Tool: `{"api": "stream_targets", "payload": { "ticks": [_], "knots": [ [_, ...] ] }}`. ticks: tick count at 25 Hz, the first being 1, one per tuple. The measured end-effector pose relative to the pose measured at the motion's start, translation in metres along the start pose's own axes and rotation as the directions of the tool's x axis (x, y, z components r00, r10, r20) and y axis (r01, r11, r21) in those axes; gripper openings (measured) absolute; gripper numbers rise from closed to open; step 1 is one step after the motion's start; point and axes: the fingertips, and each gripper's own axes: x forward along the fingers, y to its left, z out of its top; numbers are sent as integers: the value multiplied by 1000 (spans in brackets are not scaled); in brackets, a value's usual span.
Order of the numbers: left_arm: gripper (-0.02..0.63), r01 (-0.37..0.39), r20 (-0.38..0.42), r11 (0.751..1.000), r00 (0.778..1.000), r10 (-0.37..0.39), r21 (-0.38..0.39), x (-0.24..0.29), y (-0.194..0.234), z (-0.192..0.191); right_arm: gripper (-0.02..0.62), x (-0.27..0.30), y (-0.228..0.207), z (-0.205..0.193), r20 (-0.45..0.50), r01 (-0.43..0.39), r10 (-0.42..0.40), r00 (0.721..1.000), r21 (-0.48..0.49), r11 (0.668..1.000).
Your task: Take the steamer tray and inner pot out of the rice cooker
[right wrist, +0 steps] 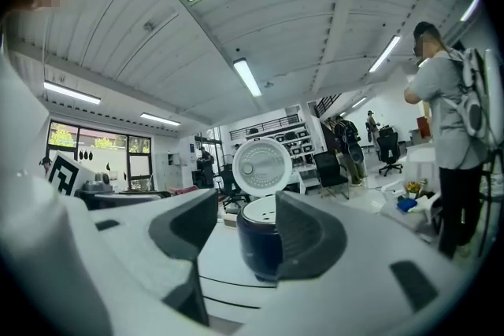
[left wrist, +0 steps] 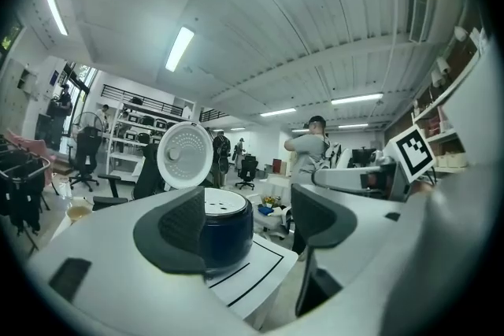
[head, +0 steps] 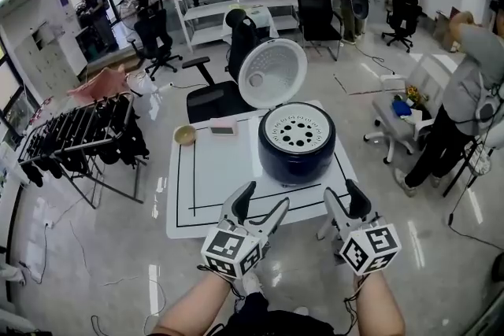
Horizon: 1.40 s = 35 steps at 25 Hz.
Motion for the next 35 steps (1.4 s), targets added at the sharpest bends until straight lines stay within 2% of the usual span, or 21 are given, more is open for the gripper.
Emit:
{"api": "stream_targets", "payload": {
  "ticks": [8,17,21,25,35],
  "knots": [
    [333,50,-13,999,999,-50,-11,32,73,11,213,79,2,4,-13,65,-64,998,17,998],
    [333,124,-26,992,992,-124,-14,59,132,21,213,136,10,7,-8,143,-143,990,24,989],
    [333,161,-27,986,986,-162,-46,66,143,26,212,149,12,10,-3,180,-180,984,18,983],
    [333,183,-31,982,982,-185,-40,73,145,31,213,155,13,13,-4,206,-206,979,12,979],
    [333,191,-46,980,980,-193,-45,94,149,32,212,168,-11,13,-33,246,-246,969,-14,969]
  ]
}}
